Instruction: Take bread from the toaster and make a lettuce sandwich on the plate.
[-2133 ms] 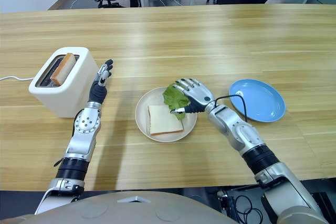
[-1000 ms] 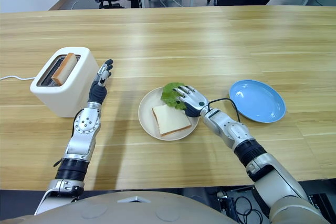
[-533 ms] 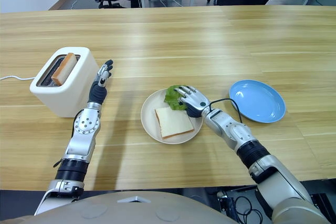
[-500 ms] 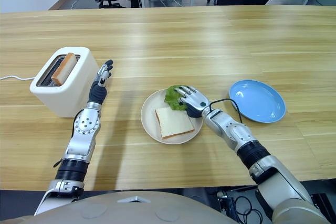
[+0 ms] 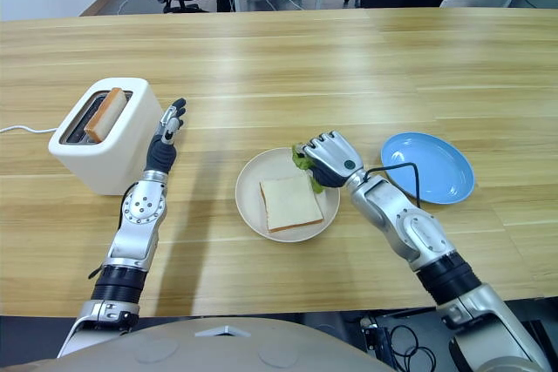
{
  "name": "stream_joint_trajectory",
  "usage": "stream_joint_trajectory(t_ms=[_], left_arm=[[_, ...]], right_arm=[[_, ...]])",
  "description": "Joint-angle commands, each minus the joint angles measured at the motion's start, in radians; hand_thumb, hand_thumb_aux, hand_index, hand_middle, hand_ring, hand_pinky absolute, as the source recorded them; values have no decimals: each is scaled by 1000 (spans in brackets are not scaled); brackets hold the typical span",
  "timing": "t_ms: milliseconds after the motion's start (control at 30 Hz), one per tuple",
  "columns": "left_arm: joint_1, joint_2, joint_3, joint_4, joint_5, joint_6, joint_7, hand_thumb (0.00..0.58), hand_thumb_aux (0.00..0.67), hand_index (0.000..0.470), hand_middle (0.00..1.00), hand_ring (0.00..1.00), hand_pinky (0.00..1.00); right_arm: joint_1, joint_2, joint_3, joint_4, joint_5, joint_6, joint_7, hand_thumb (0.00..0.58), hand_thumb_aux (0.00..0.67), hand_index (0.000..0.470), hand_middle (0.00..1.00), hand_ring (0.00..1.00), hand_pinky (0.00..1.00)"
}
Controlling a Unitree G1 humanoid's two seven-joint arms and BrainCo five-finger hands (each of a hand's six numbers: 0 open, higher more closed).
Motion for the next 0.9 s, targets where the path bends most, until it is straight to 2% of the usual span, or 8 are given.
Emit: stream_joint_trajectory(t_ms=[33, 333, 567, 767, 800, 833, 867, 900], left_arm=[[5, 3, -2, -2, 10, 8, 3, 0, 0, 0, 0, 0, 0], [2, 3, -4, 0, 10, 10, 3, 0, 0, 0, 0, 0, 0], [1, 4, -8, 0, 11, 11, 1, 0, 0, 0, 0, 0, 0], [7, 4, -9, -9, 12, 14, 1, 0, 0, 0, 0, 0, 0], [7, 3, -9, -9, 12, 14, 0, 0, 0, 0, 0, 0, 0], [8, 3, -10, -10, 12, 14, 0, 0, 0, 0, 0, 0, 0], [7, 3, -11, -10, 12, 15, -1, 0, 0, 0, 0, 0, 0], [6, 3, -12, -9, 11, 15, -2, 0, 0, 0, 0, 0, 0]], right_arm=[[51, 13, -6, -60, 4, 6, 45, 580, 670, 460, 855, 855, 855], [147, 85, 94, 24, -46, -23, 43, 580, 670, 460, 843, 843, 843], [126, 131, 164, 202, -69, -56, -4, 580, 670, 460, 824, 824, 824], [81, 149, 184, 268, -91, -53, -42, 580, 670, 460, 784, 784, 784], [77, 150, 185, 272, -94, -50, -49, 580, 659, 453, 0, 0, 0], [75, 150, 186, 271, -96, -47, -52, 580, 659, 453, 0, 0, 0], [78, 148, 185, 263, -95, -45, -52, 476, 386, 265, 0, 0, 0], [83, 147, 181, 253, -87, -44, -50, 476, 386, 265, 0, 0, 0]])
